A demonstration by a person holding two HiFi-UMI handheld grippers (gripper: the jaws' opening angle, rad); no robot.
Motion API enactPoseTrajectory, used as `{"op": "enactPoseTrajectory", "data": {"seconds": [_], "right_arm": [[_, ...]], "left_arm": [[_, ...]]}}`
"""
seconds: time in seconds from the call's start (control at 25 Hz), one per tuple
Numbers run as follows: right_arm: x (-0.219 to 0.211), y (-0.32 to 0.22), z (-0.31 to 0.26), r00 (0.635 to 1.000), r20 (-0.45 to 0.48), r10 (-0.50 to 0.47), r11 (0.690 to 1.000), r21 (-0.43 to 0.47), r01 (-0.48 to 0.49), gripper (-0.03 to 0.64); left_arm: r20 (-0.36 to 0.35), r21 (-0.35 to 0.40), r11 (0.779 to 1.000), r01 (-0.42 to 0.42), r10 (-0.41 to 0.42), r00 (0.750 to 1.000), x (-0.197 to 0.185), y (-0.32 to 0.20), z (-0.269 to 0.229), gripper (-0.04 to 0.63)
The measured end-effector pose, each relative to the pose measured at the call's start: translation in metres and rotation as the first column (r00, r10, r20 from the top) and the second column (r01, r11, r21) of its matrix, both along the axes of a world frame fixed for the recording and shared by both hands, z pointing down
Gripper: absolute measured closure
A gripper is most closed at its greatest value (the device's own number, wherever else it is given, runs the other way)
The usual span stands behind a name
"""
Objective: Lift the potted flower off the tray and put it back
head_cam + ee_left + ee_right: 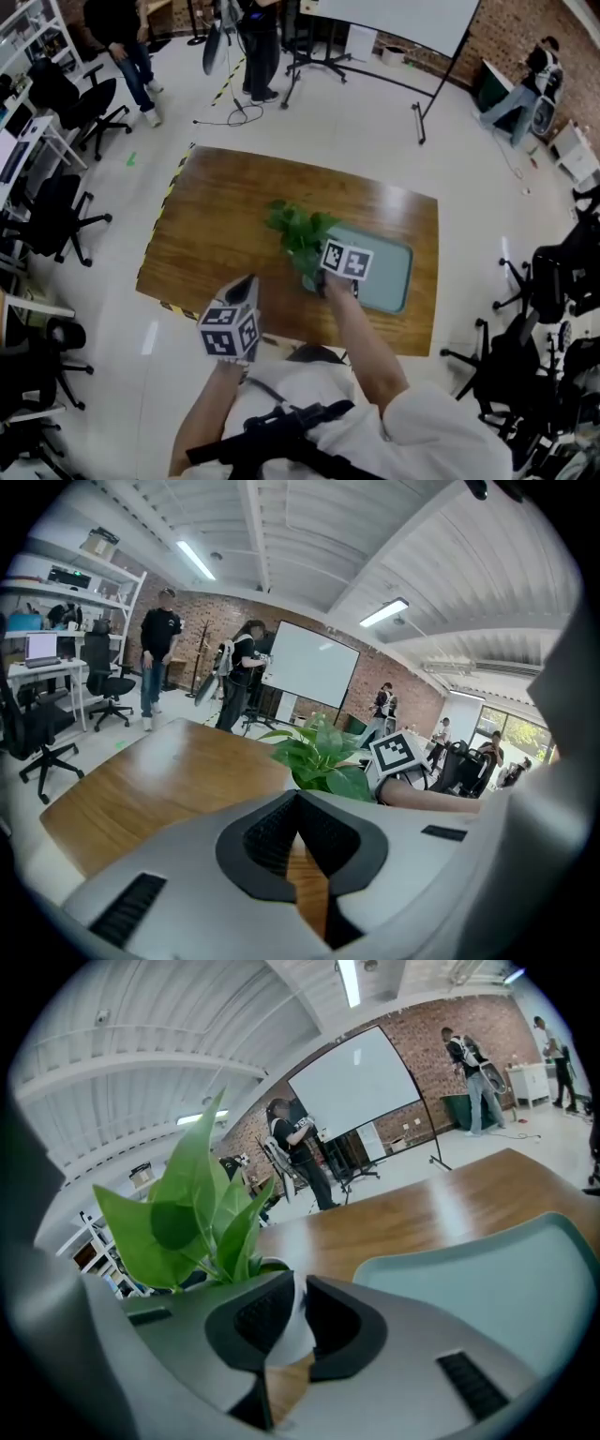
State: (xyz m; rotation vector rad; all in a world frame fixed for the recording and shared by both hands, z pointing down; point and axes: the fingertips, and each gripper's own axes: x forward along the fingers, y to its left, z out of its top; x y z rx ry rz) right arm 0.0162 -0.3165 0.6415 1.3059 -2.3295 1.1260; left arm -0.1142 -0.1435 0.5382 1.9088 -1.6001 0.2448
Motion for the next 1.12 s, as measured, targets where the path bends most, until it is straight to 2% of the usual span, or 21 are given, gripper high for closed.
{"op": "enactPoseTrajectory", "data": {"seconds": [0.32, 0.64, 0.88, 1.12], "right_arm": [[-0.05, -0.001, 0.011, 0.996, -0.027, -0.086, 0.996, -0.011, 0.086, 0.569], [-0.079, 0.001, 0.038, 0.988, -0.057, -0.145, 0.988, -0.057, 0.142, 0.569], [-0.088, -0.001, 0.044, 0.988, -0.041, -0.146, 0.987, -0.072, 0.142, 0.566], [-0.083, 0.002, 0.038, 0.995, -0.03, -0.1, 0.992, -0.086, 0.097, 0.535]], "left_arm": [[0.001, -0.014, 0.998, 0.066, -0.066, 0.998, -0.029, 0.011, 0.003, 0.595], [-0.007, -0.034, 0.992, 0.122, -0.122, 0.992, -0.045, 0.021, 0.013, 0.595], [-0.018, -0.049, 0.987, 0.154, -0.156, 0.988, -0.057, 0.028, 0.021, 0.595], [-0.023, -0.053, 0.988, 0.144, -0.146, 0.989, -0.057, 0.032, 0.02, 0.595]]}}
